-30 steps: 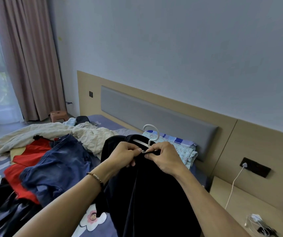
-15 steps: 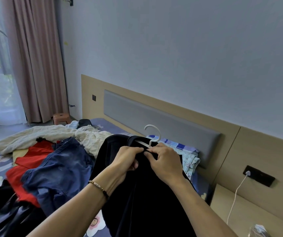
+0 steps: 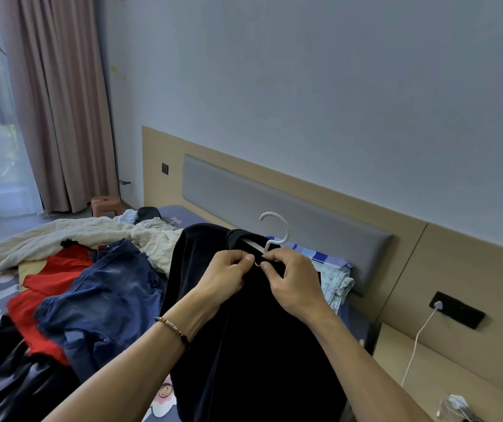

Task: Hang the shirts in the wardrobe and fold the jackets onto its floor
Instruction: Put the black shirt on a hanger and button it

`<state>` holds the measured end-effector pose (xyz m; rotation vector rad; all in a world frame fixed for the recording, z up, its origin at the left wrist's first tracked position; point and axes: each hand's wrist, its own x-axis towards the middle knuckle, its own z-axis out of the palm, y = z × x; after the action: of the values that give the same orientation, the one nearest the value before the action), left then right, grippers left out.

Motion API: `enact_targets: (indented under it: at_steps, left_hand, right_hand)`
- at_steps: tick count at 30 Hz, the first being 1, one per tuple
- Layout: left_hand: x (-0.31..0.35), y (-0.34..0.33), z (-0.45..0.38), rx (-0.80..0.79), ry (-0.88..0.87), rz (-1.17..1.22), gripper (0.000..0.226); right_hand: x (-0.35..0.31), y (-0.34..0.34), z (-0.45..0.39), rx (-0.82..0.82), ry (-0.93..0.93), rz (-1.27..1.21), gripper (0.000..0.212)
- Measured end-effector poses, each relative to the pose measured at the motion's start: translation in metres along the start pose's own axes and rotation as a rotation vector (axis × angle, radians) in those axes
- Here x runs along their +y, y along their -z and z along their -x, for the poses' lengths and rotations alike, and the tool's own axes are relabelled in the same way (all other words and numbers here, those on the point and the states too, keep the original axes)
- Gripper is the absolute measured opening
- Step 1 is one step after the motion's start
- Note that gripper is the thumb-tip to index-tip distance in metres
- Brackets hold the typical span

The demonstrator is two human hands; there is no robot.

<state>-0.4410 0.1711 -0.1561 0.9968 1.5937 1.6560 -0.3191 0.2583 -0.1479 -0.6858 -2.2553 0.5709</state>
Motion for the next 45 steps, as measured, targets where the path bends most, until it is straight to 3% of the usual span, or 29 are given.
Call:
enact_targets:
  at_steps: [12,16,20,24,28,29,31,33,38,41,45]
  left_hand:
    - [0.012,0.026,-0.003,-0.25,-0.185,-0.228,0.027]
    - [0.018,0.034,-0.002,-0.191,-0.257,-0.382,0.025]
    - [0.011,0.038,-0.001,-0.061,-0.215,-0.326,0.025]
    - [0.008,0.042,0.005,-0.078,-0.17,-0.433,0.028]
    - [0.005,0.053,-0.006,0.222,-0.334,-0.443,0.014]
    - [0.005,0.057,-0.009,0.185,-0.369,-0.556,0.025]
    - [0.004,0.054,-0.011,-0.043,-0.38,-0.784,0.045]
    - [0.004,0.044,-0.008,-0.177,-0.333,-0.863,0.042]
    - [-0.002,0.025,0.018,-0.113,-0.339,-0.851,0.016]
    - [0.005,0.002,0.047,-0.073,-0.274,-0.804,0.02]
    - [0.017,-0.034,0.086,-0.011,-0.151,-0.764,0.021]
  right_hand:
    - [-0.01,0.003,-0.007,-0.123,-0.337,-0.581,0.009]
    - [-0.016,0.008,-0.014,-0.209,-0.478,-0.728,0.005]
    - [-0.016,0.011,-0.017,-0.316,-0.46,-0.622,0.005]
    - [-0.006,0.006,-0.013,-0.328,-0.278,-0.317,0.02]
    - [-0.002,0.018,-0.012,-0.376,-0.153,-0.153,0.024]
    - [-0.001,0.023,-0.011,-0.403,-0.124,-0.106,0.028]
    - [0.0,0.033,-0.01,-0.438,-0.042,-0.011,0.035]
    - [0.003,0.043,-0.007,-0.442,0.03,0.002,0.034]
    - [0.033,0.081,0.014,-0.306,0.032,-0.02,0.028]
    - [0.049,0.1,0.035,-0.237,-0.033,-0.058,0.027]
    - [0.06,0.123,0.057,-0.349,-0.152,0.026,0.035]
